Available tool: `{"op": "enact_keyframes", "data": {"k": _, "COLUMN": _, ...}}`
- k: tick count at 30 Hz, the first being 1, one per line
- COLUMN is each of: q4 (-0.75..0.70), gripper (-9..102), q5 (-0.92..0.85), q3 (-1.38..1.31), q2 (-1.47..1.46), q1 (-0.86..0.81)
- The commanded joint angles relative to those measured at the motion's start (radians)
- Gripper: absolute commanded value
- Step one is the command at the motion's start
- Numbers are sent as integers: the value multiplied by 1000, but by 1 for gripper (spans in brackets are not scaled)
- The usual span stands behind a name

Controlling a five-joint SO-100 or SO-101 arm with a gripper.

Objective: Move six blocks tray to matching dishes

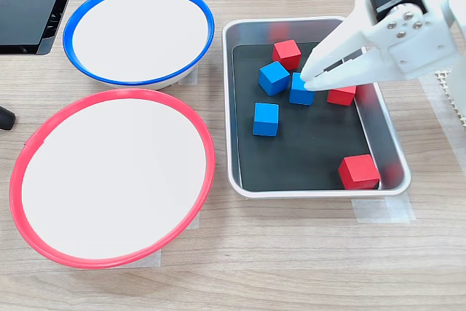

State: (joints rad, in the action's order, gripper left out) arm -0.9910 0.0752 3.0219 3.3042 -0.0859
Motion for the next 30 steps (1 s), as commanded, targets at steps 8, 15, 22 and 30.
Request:
{"op": "enact_keyframes", "data": {"k": 8, "q4": -2, "gripper": 0, "q5": 0, "q3": 0, "q2": 23, "q1": 20}}
{"op": "enact_keyframes", "data": {"k": 15, "q4": 29, "gripper": 0, "q5": -55, "q3": -235, "q2": -376, "q1": 11}}
{"op": "enact_keyframes", "data": {"k": 22, "q4": 48, "gripper": 15, "q5": -81, "q3": -621, "q2": -1124, "q1": 52}}
{"op": "enact_keyframes", "data": {"k": 30, "q4": -80, "gripper": 18, "q5": -77, "q3": -1046, "q2": -1608, "q1": 140}}
